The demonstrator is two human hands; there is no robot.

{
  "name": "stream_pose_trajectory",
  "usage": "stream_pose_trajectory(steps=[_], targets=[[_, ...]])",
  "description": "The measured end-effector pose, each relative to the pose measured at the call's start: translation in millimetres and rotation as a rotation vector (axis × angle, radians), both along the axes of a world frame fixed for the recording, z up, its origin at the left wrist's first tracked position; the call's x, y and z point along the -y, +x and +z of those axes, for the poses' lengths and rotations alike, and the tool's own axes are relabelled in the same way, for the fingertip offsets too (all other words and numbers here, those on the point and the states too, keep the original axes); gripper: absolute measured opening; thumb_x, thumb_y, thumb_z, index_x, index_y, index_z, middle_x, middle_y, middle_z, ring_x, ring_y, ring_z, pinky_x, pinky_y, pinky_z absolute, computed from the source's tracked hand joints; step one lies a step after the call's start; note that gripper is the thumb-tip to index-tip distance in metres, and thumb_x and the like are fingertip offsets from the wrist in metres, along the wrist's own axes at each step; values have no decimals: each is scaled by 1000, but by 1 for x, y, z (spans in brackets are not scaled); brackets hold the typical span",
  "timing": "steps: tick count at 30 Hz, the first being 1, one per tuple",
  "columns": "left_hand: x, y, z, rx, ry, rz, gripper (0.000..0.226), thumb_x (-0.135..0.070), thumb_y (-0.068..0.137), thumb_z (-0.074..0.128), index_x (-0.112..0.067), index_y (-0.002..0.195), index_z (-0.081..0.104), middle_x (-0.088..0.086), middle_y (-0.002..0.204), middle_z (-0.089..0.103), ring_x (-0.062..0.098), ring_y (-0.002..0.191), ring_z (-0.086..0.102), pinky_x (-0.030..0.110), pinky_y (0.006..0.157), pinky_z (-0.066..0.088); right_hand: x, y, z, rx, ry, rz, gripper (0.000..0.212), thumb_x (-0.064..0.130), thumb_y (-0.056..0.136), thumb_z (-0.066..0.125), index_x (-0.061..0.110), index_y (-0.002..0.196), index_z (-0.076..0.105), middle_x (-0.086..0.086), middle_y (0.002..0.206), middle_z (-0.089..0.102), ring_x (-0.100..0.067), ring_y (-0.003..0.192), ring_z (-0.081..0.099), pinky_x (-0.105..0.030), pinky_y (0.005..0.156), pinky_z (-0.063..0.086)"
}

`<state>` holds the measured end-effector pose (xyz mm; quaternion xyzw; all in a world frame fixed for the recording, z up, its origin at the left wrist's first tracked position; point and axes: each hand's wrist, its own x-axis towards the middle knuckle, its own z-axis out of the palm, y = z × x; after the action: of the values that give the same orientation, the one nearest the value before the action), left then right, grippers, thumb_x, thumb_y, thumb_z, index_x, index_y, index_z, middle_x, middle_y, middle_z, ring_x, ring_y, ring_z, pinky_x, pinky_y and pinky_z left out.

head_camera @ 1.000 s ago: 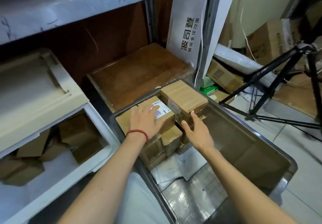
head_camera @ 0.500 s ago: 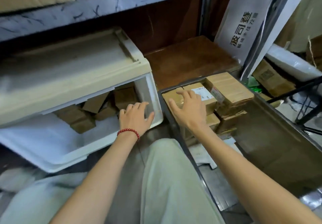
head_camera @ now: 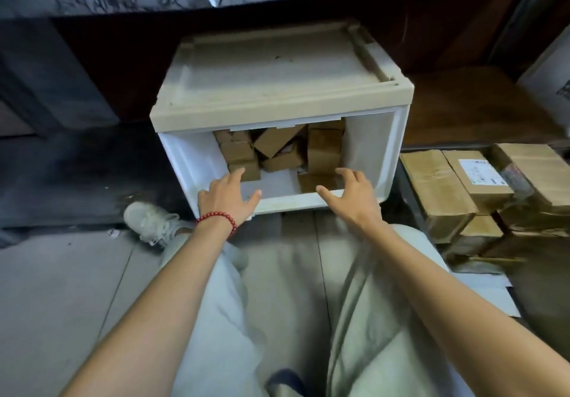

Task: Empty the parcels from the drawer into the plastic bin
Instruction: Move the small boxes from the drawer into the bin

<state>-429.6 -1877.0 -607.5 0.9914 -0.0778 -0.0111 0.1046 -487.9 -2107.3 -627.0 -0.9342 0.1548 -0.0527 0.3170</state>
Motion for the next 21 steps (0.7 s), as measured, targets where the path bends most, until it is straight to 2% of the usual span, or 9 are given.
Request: stream_pose_trajectory(steps=[5, 15, 21], targets=[[19, 8, -13, 5, -16, -80, 64, -52, 93, 45, -25, 148, 27, 0, 149, 38, 26, 132, 39, 41, 97, 37, 5, 14, -15, -18, 32, -20, 72, 51, 88, 60, 17, 146, 33, -7, 149, 33, -26, 134, 36, -41, 102, 40], [78, 72, -46, 2, 15, -221, 64, -52, 93, 45, -25, 148, 26, 5, 148, 41, 28, 134, 37, 44, 101, 38, 29, 71, -38, -41, -82, -48, 70, 42, 90, 62, 17, 146, 29, -8, 150, 33, -27, 136, 35, -41, 108, 35], [109, 120, -70, -96, 3, -248, 68, -47, 92, 49, -26, 150, 21, 4, 155, 26, 29, 140, 27, 49, 110, 30, 37, 109, -61, -130, -131, -52, 75, 38, 89, 65, 12, 147, 25, -14, 146, 34, -34, 131, 39, -43, 105, 37]])
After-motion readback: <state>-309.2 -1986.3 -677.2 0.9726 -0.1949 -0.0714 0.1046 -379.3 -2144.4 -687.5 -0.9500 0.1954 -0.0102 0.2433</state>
